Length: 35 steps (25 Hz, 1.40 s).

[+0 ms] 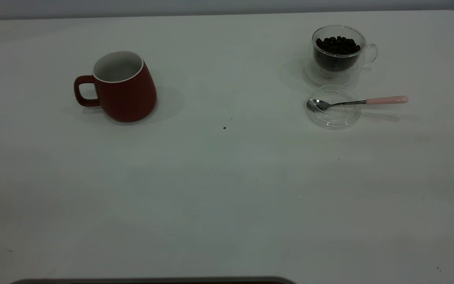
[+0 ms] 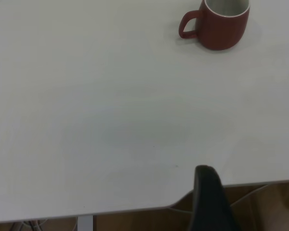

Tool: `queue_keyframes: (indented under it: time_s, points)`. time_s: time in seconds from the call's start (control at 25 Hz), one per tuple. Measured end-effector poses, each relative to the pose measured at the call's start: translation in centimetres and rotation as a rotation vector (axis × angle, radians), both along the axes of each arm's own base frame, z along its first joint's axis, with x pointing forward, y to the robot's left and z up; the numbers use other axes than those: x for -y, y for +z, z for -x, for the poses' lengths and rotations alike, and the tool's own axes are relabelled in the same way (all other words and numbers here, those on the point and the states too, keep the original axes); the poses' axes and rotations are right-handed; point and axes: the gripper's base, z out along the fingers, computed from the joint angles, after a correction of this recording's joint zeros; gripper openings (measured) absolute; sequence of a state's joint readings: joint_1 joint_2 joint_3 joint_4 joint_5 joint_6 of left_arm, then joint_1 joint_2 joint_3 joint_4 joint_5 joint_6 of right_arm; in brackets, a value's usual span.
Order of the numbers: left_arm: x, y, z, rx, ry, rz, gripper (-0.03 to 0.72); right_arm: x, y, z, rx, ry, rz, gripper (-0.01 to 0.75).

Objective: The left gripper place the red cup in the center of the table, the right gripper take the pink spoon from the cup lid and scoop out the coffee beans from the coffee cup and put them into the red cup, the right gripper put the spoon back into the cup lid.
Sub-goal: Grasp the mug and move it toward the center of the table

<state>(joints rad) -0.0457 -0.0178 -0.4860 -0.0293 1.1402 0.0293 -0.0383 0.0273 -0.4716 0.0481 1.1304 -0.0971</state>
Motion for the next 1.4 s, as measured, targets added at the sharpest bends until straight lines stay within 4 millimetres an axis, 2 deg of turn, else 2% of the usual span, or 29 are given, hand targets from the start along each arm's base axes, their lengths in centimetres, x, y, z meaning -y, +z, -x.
queue_keyframes:
  time_s: [0.76, 0.92, 1.08, 1.2, 1.28, 1.4]
  points:
    - [-0.3, 0.0, 0.0, -0.001, 0.023, -0.013, 0.491, 0.0, 0.0, 0.0, 0.0, 0.0, 0.0, 0.239]
    - [-0.7, 0.7, -0.8, -0.033, 0.078, -0.014, 0.492, 0.0, 0.0, 0.0, 0.0, 0.0, 0.0, 0.239]
    - [-0.9, 3.3, -2.9, -0.041, 0.087, -0.068, 0.492, 0.0, 0.0, 0.0, 0.0, 0.0, 0.0, 0.239]
    - [-1.0, 5.0, -5.4, -0.075, 0.09, -0.11, 0.492, 0.0, 0.0, 0.0, 0.001, 0.0, 0.0, 0.239]
    - [-0.9, 5.7, -7.8, -0.097, 0.076, -0.125, 0.492, 0.0, 0.0, 0.0, 0.001, 0.0, 0.0, 0.239]
    - [-0.6, 5.7, -11.7, -0.148, 0.058, -0.139, 0.492, 0.0, 0.0, 0.0, 0.001, 0.0, 0.0, 0.239]
